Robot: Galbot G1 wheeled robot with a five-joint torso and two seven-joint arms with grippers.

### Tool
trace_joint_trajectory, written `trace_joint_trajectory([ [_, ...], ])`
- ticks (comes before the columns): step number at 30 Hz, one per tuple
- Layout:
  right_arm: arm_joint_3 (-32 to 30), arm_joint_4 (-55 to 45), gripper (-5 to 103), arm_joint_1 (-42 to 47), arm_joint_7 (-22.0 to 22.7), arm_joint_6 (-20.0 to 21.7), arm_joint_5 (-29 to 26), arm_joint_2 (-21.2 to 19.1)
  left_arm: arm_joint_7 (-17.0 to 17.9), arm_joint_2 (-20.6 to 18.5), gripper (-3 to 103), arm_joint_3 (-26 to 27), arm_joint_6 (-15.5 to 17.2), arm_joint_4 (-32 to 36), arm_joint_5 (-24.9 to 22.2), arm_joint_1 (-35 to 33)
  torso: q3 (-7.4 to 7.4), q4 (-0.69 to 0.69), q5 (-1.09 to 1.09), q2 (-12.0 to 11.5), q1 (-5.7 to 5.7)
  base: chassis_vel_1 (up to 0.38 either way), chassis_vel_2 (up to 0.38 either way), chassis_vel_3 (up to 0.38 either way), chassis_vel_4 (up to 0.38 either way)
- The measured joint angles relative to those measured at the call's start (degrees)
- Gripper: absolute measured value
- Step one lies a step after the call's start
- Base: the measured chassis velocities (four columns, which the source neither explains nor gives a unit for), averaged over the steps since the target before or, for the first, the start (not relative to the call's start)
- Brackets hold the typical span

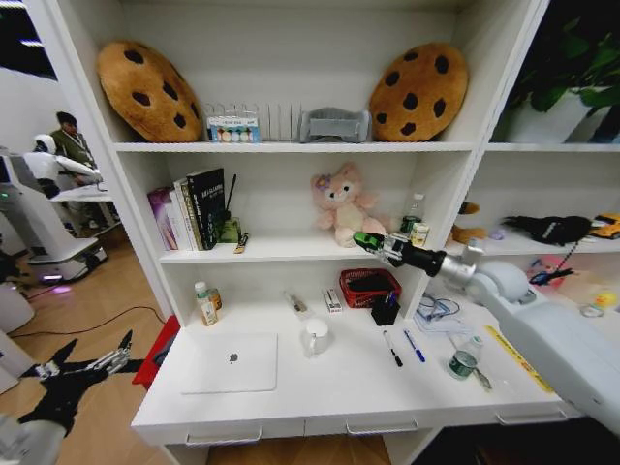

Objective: Organize the objects on the table.

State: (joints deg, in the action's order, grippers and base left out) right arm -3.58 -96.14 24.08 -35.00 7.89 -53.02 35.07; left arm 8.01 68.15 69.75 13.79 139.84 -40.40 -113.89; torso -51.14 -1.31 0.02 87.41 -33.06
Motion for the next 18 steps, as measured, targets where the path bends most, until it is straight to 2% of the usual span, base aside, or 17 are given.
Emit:
trace_joint_trajectory([
  [3,10.8,4.8,36,-12.3,3.5,4.0,-0.4,4.8,0.0,0.0,100,0.0,0.0,0.0,0.0,0.0,0.01,0.01,-0.07,0.0,0.00,0.000,0.000,0.000,0.000],
  [4,10.8,4.8,36,-12.3,3.5,4.0,-0.4,4.8,0.0,0.0,100,0.0,0.0,0.0,0.0,0.0,0.01,0.01,-0.07,0.0,0.00,0.000,0.000,0.000,0.000],
  [6,17.3,9.5,36,-18.2,5.7,6.1,-1.0,9.1,0.0,0.0,100,0.0,0.0,0.0,0.0,0.0,0.00,0.02,-0.02,0.0,0.00,0.000,0.000,0.000,0.000],
  [7,17.3,9.5,36,-18.2,5.7,6.1,-1.0,9.1,0.0,0.0,100,0.0,0.0,0.0,0.0,0.0,0.00,0.02,-0.02,0.0,0.00,0.000,0.000,0.000,0.000],
  [10,24.7,17.0,36,-24.9,7.0,7.6,-2.4,15.2,0.0,0.0,100,0.0,0.0,0.0,0.0,0.0,0.00,0.04,-0.06,0.0,-0.01,0.000,0.000,0.000,0.000],
  [18,30.8,26.8,36,-30.0,7.1,8.4,-3.1,21.5,0.0,0.0,100,0.0,0.0,0.0,0.0,0.0,0.00,0.01,-0.03,0.0,-0.01,0.000,0.000,0.000,0.000],
])
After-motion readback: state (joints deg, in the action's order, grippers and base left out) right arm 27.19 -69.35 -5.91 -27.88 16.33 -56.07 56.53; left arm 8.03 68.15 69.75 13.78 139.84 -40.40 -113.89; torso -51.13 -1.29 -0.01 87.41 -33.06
